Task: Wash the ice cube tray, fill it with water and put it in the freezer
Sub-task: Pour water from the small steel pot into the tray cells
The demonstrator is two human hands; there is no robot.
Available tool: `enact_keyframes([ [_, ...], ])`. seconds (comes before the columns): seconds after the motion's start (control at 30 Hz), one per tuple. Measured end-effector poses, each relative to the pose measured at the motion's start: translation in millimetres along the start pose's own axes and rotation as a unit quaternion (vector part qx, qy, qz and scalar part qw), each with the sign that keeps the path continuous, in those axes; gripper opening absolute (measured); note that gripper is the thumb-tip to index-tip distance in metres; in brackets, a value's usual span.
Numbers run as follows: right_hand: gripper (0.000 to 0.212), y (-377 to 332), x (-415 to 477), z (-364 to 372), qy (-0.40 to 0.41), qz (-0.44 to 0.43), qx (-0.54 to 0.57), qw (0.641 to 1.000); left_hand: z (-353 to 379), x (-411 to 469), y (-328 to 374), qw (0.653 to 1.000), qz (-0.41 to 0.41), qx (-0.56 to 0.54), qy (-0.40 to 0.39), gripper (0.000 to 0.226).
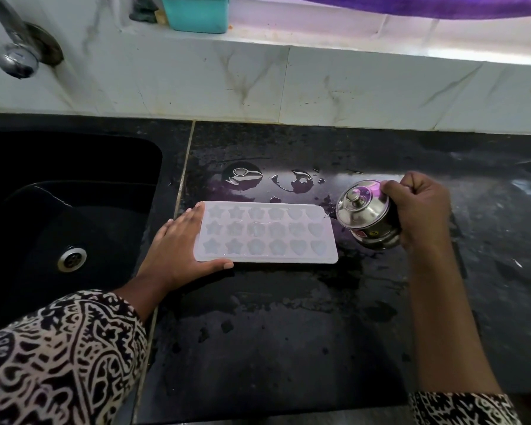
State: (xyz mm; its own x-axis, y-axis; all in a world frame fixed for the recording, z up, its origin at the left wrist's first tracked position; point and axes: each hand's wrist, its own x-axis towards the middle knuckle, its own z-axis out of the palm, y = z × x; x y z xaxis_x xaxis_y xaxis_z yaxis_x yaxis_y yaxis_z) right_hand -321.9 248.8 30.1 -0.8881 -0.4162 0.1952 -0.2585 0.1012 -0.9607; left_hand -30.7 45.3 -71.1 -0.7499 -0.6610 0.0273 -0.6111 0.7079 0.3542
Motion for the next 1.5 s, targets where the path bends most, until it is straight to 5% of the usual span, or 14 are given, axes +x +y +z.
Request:
enact_keyframes([
  [1.5,0.035,-11,5,-6,-0.017,0.004,0.017,1.000,0,0,1,1.000,-0.002,0.006,-0.003,0.133],
])
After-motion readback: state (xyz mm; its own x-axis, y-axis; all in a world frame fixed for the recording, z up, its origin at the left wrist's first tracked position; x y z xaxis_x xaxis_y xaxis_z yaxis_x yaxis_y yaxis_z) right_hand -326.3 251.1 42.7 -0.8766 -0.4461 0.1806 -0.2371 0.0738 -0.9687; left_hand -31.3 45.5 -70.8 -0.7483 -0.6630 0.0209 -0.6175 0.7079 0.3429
